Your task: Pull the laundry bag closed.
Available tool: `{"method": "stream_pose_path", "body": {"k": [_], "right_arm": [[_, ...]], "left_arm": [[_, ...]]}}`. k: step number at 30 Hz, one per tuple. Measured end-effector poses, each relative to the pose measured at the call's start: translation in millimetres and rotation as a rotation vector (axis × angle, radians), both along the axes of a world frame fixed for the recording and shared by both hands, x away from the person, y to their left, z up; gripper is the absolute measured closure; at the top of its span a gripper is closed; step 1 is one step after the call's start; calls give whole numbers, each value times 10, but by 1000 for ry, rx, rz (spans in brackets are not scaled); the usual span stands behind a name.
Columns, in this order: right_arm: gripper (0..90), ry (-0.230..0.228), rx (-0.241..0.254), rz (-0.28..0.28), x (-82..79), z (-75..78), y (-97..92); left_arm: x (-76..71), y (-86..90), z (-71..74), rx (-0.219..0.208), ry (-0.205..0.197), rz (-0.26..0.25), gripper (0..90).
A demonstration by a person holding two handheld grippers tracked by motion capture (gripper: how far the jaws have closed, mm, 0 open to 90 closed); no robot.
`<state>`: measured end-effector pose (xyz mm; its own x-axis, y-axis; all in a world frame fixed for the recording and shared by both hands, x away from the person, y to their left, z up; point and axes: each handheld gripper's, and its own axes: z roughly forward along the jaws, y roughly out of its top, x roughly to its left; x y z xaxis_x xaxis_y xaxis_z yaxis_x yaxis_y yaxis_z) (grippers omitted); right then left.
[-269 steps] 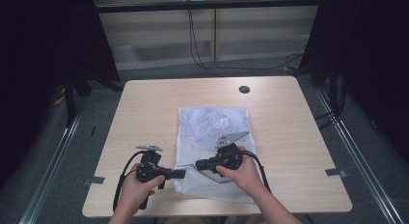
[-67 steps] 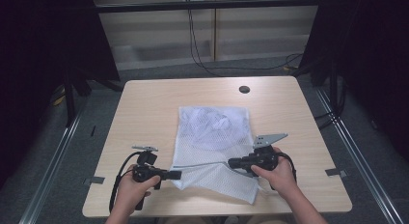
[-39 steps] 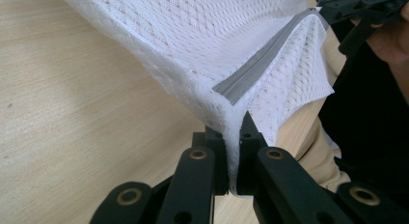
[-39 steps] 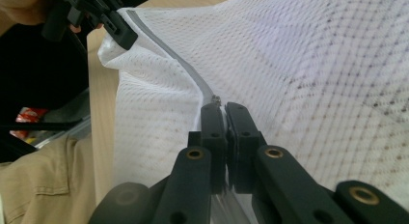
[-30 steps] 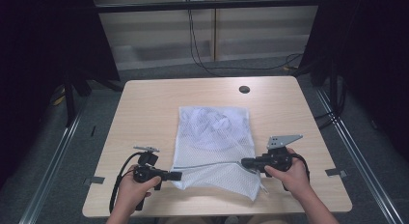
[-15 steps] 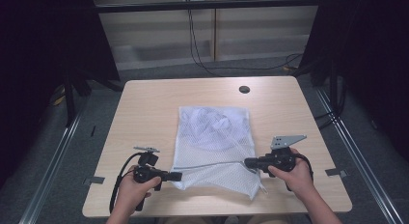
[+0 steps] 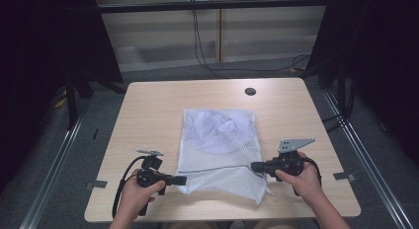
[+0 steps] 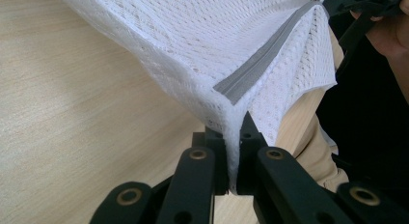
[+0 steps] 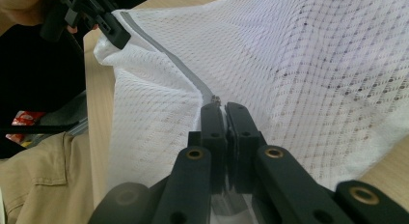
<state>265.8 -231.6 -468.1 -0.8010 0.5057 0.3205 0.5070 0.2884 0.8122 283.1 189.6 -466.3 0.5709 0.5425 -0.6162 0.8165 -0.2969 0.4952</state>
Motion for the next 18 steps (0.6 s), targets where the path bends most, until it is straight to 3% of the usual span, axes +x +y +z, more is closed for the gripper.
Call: {"method": "stream_pose_path", "body": {"k": [6, 18], "right_arm": [[869, 5, 4, 0, -2, -7, -7], [869, 6, 16, -10, -6, -5, -51]], "left_arm": [[2, 1, 3, 13, -14, -5, 882], [-9, -12, 10, 0, -5, 5, 882]]}}
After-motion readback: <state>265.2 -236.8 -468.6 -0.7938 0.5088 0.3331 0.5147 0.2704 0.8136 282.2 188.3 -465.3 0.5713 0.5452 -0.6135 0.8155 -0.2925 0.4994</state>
